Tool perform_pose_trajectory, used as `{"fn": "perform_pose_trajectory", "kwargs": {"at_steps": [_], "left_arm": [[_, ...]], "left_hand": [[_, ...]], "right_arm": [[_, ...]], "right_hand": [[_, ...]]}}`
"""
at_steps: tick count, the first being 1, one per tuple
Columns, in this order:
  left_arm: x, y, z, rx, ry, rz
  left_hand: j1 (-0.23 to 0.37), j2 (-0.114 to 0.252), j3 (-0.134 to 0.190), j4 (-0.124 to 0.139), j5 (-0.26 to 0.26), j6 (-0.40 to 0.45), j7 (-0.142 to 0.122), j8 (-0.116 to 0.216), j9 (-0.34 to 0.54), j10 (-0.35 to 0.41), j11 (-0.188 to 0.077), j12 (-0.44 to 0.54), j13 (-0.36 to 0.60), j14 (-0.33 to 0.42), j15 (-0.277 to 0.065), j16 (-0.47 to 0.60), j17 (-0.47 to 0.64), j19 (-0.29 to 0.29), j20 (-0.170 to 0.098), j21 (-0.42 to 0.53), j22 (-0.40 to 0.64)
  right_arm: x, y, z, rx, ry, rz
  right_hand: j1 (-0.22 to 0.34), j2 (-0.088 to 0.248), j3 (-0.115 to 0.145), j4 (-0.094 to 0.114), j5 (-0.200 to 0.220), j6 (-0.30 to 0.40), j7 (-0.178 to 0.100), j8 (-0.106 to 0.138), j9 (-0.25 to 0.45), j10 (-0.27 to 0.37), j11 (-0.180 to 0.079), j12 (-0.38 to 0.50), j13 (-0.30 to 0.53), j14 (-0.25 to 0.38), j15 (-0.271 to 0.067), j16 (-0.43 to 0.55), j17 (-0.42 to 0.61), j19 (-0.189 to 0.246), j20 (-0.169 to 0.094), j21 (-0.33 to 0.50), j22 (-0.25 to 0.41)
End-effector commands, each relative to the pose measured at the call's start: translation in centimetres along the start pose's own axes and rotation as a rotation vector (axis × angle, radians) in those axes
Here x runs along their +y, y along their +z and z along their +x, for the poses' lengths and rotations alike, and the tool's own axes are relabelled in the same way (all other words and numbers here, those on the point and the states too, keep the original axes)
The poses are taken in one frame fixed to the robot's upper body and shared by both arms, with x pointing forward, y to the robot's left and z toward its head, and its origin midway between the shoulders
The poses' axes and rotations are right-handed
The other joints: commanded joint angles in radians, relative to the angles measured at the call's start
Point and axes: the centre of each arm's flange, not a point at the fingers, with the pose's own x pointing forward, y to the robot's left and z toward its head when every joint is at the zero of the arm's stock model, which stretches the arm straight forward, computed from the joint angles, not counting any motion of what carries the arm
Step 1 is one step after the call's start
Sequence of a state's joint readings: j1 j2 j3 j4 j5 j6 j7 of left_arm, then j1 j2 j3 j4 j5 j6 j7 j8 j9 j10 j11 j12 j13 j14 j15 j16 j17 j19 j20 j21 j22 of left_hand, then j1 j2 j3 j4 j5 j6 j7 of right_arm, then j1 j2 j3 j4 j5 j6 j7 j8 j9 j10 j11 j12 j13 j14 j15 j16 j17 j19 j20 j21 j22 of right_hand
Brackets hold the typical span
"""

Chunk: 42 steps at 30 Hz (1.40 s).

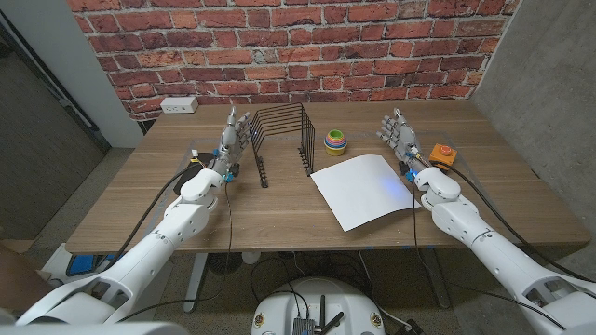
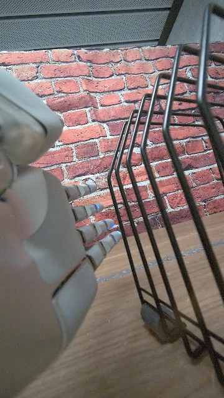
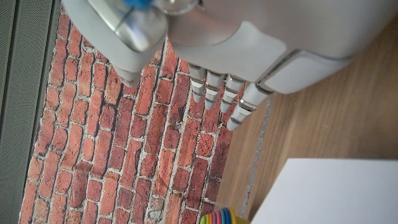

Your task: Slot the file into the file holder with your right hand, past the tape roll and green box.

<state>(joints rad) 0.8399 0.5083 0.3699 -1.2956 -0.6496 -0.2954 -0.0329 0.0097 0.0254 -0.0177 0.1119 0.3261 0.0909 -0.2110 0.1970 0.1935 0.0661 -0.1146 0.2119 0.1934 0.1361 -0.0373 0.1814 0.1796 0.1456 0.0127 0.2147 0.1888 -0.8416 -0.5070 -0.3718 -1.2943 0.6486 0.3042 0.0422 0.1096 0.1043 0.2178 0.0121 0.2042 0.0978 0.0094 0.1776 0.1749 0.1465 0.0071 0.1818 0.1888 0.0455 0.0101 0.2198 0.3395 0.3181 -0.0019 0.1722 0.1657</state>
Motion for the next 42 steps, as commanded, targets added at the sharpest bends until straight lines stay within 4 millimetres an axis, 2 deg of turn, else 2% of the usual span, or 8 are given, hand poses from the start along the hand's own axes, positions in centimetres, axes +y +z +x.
{"fn": "perform_pose_trajectory", "kwargs": {"at_steps": [1, 14, 21, 42], "left_arm": [[0.0, 0.1, 0.0, -0.007, -0.001, 0.0], [0.0, 0.1, 0.0, -0.007, -0.001, 0.0], [0.0, 0.1, 0.0, -0.006, 0.0, 0.0], [0.0, 0.1, 0.0, -0.006, -0.001, 0.0]], "left_hand": [[0.0, 0.009, 0.001, 0.007, 0.006, 0.003, -0.008, 0.005, 0.004, -0.001, -0.007, 0.005, 0.004, 0.006, -0.003, 0.005, 0.001, 0.009, 0.001, 0.005, 0.003], [0.001, 0.009, 0.001, 0.007, 0.006, 0.003, -0.008, 0.005, 0.004, -0.003, -0.007, 0.005, 0.004, 0.008, -0.003, 0.006, 0.001, 0.009, 0.002, 0.005, 0.003], [0.001, 0.008, 0.002, 0.006, 0.006, 0.003, -0.008, 0.005, 0.004, -0.003, -0.007, 0.004, 0.004, 0.007, -0.003, 0.005, 0.001, 0.009, 0.002, 0.005, 0.003], [0.001, 0.008, 0.002, 0.006, 0.006, 0.004, -0.008, 0.004, 0.004, -0.002, -0.007, 0.004, 0.004, 0.007, -0.004, 0.006, 0.001, 0.009, 0.001, 0.004, 0.003]], "right_arm": [[0.1, -0.1, 0.1, -0.001, 0.035, -0.013], [-0.8, 1.0, 0.1, -0.009, 0.056, -0.043], [-1.6, 1.9, -0.7, -0.004, 0.063, -0.059], [-4.0, 3.1, -1.4, 0.058, 0.154, -0.095]], "right_hand": [[-0.007, 0.02, 0.004, 0.004, 0.009, 0.002, 0.002, 0.005, 0.003, 0.004, -0.002, 0.006, 0.003, 0.0, -0.011, 0.002, 0.001, -0.008, -0.011, 0.002, 0.003], [-0.01, 0.017, 0.005, 0.005, 0.011, 0.001, -0.003, 0.006, 0.002, 0.005, -0.004, 0.007, 0.001, -0.001, -0.02, -0.002, -0.003, -0.016, -0.016, 0.004, 0.002], [-0.01, 0.017, 0.007, 0.005, 0.013, -0.002, -0.003, 0.005, 0.002, 0.005, -0.005, 0.008, 0.0, -0.001, -0.022, -0.003, -0.006, -0.017, -0.019, 0.005, 0.002], [-0.003, 0.013, 0.014, -0.001, 0.016, -0.022, -0.006, 0.001, 0.002, -0.006, -0.005, 0.005, -0.001, -0.001, -0.023, -0.008, -0.016, -0.024, -0.023, 0.008, 0.001]]}}
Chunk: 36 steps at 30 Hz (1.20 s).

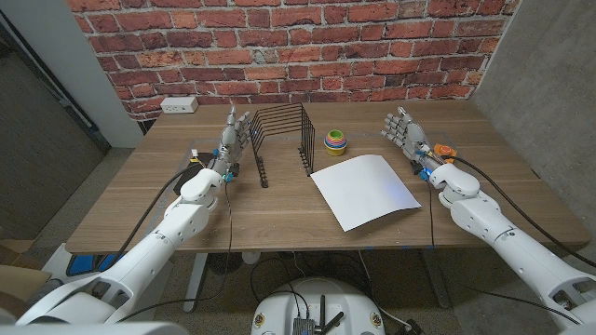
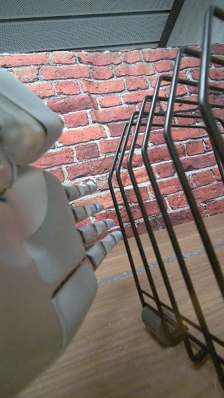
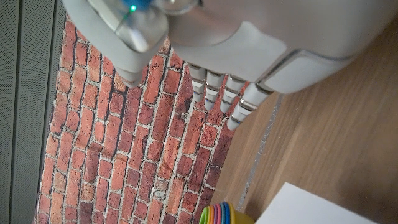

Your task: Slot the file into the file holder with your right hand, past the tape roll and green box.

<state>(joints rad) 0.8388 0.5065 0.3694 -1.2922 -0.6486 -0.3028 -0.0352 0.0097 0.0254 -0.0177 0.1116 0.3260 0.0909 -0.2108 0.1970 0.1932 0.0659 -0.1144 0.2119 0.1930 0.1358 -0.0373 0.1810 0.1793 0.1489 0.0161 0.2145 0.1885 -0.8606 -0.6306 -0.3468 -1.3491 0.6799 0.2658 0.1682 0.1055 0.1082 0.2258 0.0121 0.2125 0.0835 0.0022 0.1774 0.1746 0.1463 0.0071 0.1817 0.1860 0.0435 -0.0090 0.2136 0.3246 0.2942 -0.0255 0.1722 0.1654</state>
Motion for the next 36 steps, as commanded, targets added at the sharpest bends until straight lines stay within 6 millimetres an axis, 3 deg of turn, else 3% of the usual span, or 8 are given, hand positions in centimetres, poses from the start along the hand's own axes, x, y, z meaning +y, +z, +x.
{"fn": "perform_pose_trajectory", "kwargs": {"at_steps": [1, 17, 26, 36], "left_arm": [[0.0, 0.0, 0.0, 0.0, 0.0, 0.0], [0.0, 0.0, 0.0, 0.0, 0.0, 0.0], [0.0, 0.0, 0.0, -0.001, 0.0, 0.0], [0.0, 0.0, 0.0, -0.001, 0.0, 0.0]], "left_hand": [[0.001, 0.008, 0.002, 0.006, 0.006, 0.004, -0.008, 0.004, 0.004, -0.002, -0.007, 0.004, 0.004, 0.007, -0.003, 0.006, 0.002, 0.006, -0.002, 0.005, 0.004], [0.001, 0.008, 0.002, 0.006, 0.007, 0.004, -0.008, 0.004, 0.004, -0.002, -0.007, 0.004, 0.004, 0.007, -0.002, 0.006, 0.002, 0.006, -0.002, 0.004, 0.004], [0.001, 0.008, 0.003, 0.005, 0.007, 0.004, -0.008, 0.004, 0.004, -0.002, -0.006, 0.004, 0.004, 0.006, -0.003, 0.006, 0.002, 0.006, -0.002, 0.004, 0.004], [0.001, 0.008, 0.003, 0.005, 0.007, 0.004, -0.008, 0.004, 0.004, -0.002, -0.007, 0.004, 0.004, 0.007, -0.004, 0.006, 0.002, 0.007, -0.002, 0.004, 0.004]], "right_arm": [[-1.3, 0.9, -0.5, 0.037, 0.044, -0.02], [-2.7, 2.1, -2.9, 0.099, 0.075, -0.044], [-3.9, 2.8, -3.9, 0.169, 0.115, -0.061], [-5.0, 3.2, -4.5, 0.232, 0.164, -0.061]], "right_hand": [[0.002, 0.009, 0.006, -0.002, 0.008, -0.009, 0.001, 0.001, 0.002, -0.006, -0.006, 0.005, 0.002, 0.001, -0.005, -0.002, -0.002, 0.001, 0.001, 0.008, 0.001], [0.027, -0.011, 0.013, -0.029, 0.009, -0.024, 0.005, 0.002, 0.002, -0.012, -0.008, 0.005, 0.001, 0.02, 0.003, -0.001, -0.017, 0.019, 0.006, 0.017, 0.001], [0.049, -0.037, 0.013, -0.058, 0.007, -0.032, 0.014, 0.005, 0.003, -0.001, -0.006, 0.011, 0.001, 0.05, 0.023, 0.005, -0.03, 0.042, 0.018, 0.023, 0.002], [0.062, -0.048, 0.013, -0.075, 0.006, -0.028, 0.03, 0.011, 0.005, 0.009, 0.019, 0.016, 0.004, 0.065, 0.041, 0.009, -0.038, 0.058, 0.031, 0.026, 0.003]]}}
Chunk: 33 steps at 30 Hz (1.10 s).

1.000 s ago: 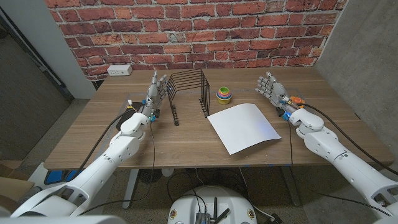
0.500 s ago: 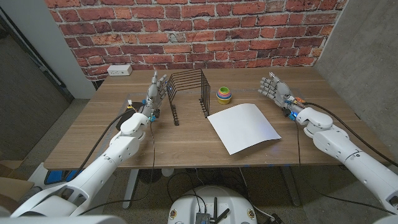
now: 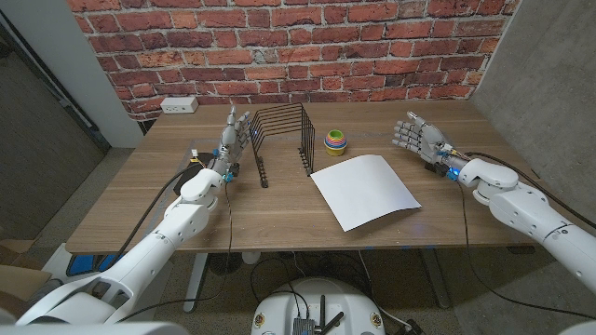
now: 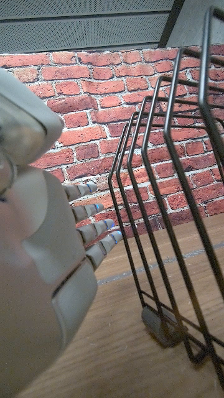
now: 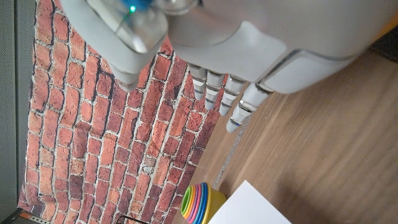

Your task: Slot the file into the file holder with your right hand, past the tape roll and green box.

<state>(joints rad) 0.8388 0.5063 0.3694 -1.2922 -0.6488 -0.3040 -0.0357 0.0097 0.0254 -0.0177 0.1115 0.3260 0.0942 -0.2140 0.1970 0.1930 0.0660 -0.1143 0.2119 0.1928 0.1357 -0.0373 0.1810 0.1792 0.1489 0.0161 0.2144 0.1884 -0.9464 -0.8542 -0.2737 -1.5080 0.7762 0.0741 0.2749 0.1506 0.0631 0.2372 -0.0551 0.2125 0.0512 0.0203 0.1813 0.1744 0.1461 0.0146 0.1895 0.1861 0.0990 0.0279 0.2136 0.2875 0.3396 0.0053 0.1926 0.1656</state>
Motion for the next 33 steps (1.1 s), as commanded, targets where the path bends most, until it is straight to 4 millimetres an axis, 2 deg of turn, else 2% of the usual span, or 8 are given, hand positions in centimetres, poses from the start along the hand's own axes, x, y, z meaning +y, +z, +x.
{"fn": "perform_pose_trajectory", "kwargs": {"at_steps": [1, 9, 15, 21, 22, 27, 33], "left_arm": [[0.0, 0.0, 0.0, 0.0, 0.0, 0.0], [0.0, 0.0, 0.0, 0.0, 0.0, 0.0], [0.0, 0.0, 0.0, 0.0, 0.0, 0.0], [0.0, 0.0, 0.0, 0.0, 0.0, 0.0], [0.0, 0.0, 0.0, 0.0, 0.0, 0.0], [0.0, 0.0, 0.0, 0.0, 0.0, 0.0], [0.0, 0.0, 0.0, 0.0, 0.0, 0.0]], "left_hand": [[0.001, 0.008, 0.003, 0.005, 0.007, 0.001, -0.005, 0.004, 0.004, -0.002, -0.007, 0.004, 0.004, 0.008, -0.003, 0.006, 0.002, 0.006, -0.002, 0.004, 0.004], [0.0, 0.008, 0.003, 0.005, 0.007, 0.001, -0.005, 0.004, 0.004, -0.001, -0.007, 0.004, 0.004, 0.007, -0.002, 0.006, 0.002, 0.007, -0.002, 0.004, 0.004], [0.0, 0.008, 0.003, 0.005, 0.007, 0.001, -0.005, 0.004, 0.004, -0.002, -0.008, 0.004, 0.004, 0.007, -0.003, 0.006, 0.002, 0.007, -0.002, 0.004, 0.004], [0.0, 0.008, 0.003, 0.005, 0.007, 0.001, -0.005, 0.003, 0.004, -0.001, -0.007, 0.004, 0.004, 0.007, -0.003, 0.006, 0.002, 0.006, -0.002, 0.004, 0.004], [0.0, 0.008, 0.003, 0.005, 0.007, 0.001, -0.005, 0.003, 0.004, -0.001, -0.007, 0.004, 0.004, 0.007, -0.003, 0.006, 0.002, 0.006, -0.002, 0.004, 0.004], [0.0, 0.008, 0.003, 0.005, 0.007, 0.001, -0.005, 0.003, 0.004, -0.001, -0.007, 0.004, 0.004, 0.007, -0.004, 0.006, 0.002, 0.007, -0.003, 0.004, 0.004], [0.0, 0.008, 0.004, 0.005, 0.007, 0.001, -0.005, 0.003, 0.004, -0.001, -0.008, 0.004, 0.004, 0.007, -0.004, 0.006, 0.002, 0.007, -0.002, 0.004, 0.004]], "right_arm": [[-1.3, 0.3, -1.1, 0.075, 0.057, 0.006], [-2.5, 0.6, -1.2, 0.124, 0.093, -0.008], [-3.2, 0.8, -1.4, 0.147, 0.099, -0.011], [-4.0, 0.9, -1.6, 0.181, 0.128, 0.0], [-4.0, 0.9, -1.6, 0.183, 0.131, 0.005], [-4.4, 0.9, -1.7, 0.198, 0.153, 0.015], [-4.9, 1.0, -1.4, 0.226, 0.188, 0.022]], "right_hand": [[0.016, -0.004, 0.0, -0.009, 0.006, 0.003, 0.013, 0.007, 0.005, 0.013, 0.023, 0.01, 0.005, 0.011, 0.013, 0.01, 0.0, 0.014, 0.003, 0.005, 0.003], [0.009, -0.014, -0.008, -0.015, 0.006, 0.005, 0.043, 0.01, 0.007, 0.03, 0.045, 0.016, 0.008, 0.029, 0.025, 0.018, 0.0, 0.024, 0.017, 0.006, 0.003], [0.029, -0.024, -0.006, -0.037, 0.008, 0.027, 0.075, 0.02, 0.009, 0.063, 0.057, 0.026, 0.011, 0.064, 0.04, 0.029, -0.004, 0.043, 0.035, 0.008, 0.003], [0.058, -0.028, 0.0, -0.064, 0.011, 0.07, 0.108, 0.033, 0.011, 0.101, 0.089, 0.036, 0.015, 0.107, 0.063, 0.043, -0.007, 0.08, 0.056, 0.013, 0.003], [0.067, -0.028, 0.002, -0.071, 0.012, 0.081, 0.116, 0.036, 0.011, 0.107, 0.098, 0.036, 0.016, 0.111, 0.067, 0.043, -0.008, 0.098, 0.06, 0.017, 0.003], [0.087, -0.027, 0.008, -0.084, 0.012, 0.098, 0.13, 0.037, 0.012, 0.121, 0.109, 0.037, 0.017, 0.126, 0.084, 0.046, -0.011, 0.136, 0.065, 0.023, 0.002], [0.104, -0.027, 0.013, -0.094, 0.013, 0.103, 0.137, 0.036, 0.011, 0.126, 0.122, 0.036, 0.017, 0.131, 0.094, 0.045, -0.014, 0.161, 0.071, 0.025, 0.001]]}}
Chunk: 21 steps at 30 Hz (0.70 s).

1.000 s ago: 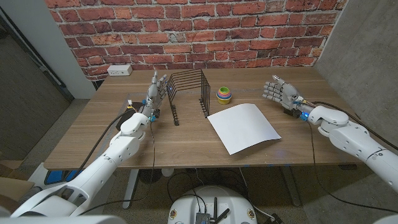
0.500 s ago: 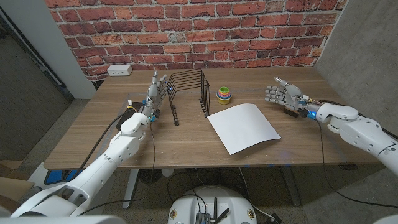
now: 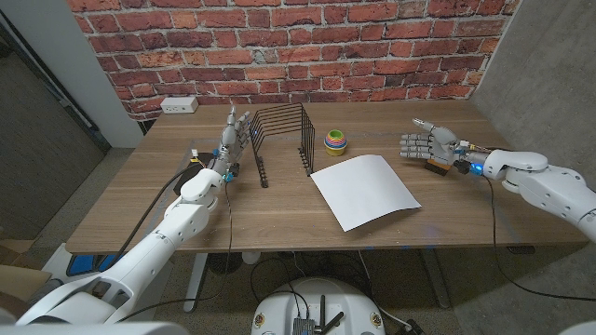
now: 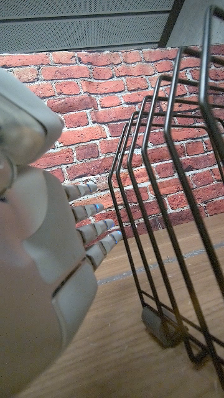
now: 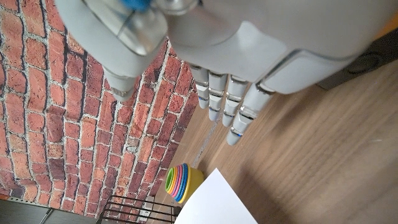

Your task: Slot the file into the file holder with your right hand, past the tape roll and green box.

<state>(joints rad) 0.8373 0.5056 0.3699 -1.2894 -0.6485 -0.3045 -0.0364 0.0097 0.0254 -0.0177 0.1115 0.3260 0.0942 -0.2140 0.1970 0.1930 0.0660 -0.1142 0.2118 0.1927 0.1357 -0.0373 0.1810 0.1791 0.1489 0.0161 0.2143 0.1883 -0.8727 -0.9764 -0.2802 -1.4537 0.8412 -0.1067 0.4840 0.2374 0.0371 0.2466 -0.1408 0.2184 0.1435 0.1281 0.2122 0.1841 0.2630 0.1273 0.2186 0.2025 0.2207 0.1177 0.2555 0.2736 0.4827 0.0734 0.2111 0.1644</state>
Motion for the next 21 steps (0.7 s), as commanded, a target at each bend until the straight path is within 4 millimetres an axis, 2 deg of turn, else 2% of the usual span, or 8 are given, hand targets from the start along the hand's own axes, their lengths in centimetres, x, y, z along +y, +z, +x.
{"fn": "perform_pose_trajectory", "kwargs": {"at_steps": [1, 10, 21], "left_arm": [[0.0, 0.0, 0.0, 0.0, 0.0, 0.0], [0.0, 0.0, 0.0, 0.0, 0.0, 0.0], [0.0, 0.0, 0.0, 0.0, 0.0, 0.0]], "left_hand": [[0.0, 0.008, 0.004, 0.005, 0.007, 0.001, -0.005, 0.003, 0.004, -0.001, -0.007, 0.004, 0.005, 0.007, -0.003, 0.006, 0.002, 0.007, -0.002, 0.004, 0.004], [0.0, 0.008, 0.004, 0.004, 0.008, 0.001, -0.005, 0.003, 0.004, -0.002, -0.007, 0.003, 0.005, 0.007, -0.001, 0.006, 0.002, 0.006, -0.002, 0.003, 0.004], [0.0, 0.008, 0.004, 0.004, 0.008, 0.001, -0.005, 0.003, 0.004, -0.002, -0.009, 0.003, 0.005, 0.007, -0.004, 0.006, 0.002, 0.007, -0.002, 0.003, 0.004]], "right_arm": [[-1.1, 0.2, -0.1, 0.058, 0.066, 0.014], [-2.0, 0.4, 0.6, 0.114, 0.122, 0.031], [-2.8, 0.6, 1.1, 0.17, 0.195, 0.047]], "right_hand": [[0.019, -0.002, 0.004, -0.009, 0.007, 0.01, 0.033, 0.004, 0.002, 0.01, 0.01, 0.007, 0.001, 0.011, 0.005, 0.003, -0.001, 0.019, 0.004, 0.007, 0.002], [0.033, -0.012, 0.004, -0.017, 0.006, -0.011, 0.038, -0.009, 0.001, 0.003, 0.023, -0.001, -0.001, 0.002, 0.021, -0.007, -0.008, 0.014, 0.007, -0.006, 0.001], [0.02, -0.026, -0.008, -0.009, 0.006, -0.024, 0.042, -0.016, 0.001, 0.003, 0.02, -0.005, -0.003, 0.011, 0.024, -0.007, -0.011, 0.014, 0.007, -0.012, 0.0]]}}
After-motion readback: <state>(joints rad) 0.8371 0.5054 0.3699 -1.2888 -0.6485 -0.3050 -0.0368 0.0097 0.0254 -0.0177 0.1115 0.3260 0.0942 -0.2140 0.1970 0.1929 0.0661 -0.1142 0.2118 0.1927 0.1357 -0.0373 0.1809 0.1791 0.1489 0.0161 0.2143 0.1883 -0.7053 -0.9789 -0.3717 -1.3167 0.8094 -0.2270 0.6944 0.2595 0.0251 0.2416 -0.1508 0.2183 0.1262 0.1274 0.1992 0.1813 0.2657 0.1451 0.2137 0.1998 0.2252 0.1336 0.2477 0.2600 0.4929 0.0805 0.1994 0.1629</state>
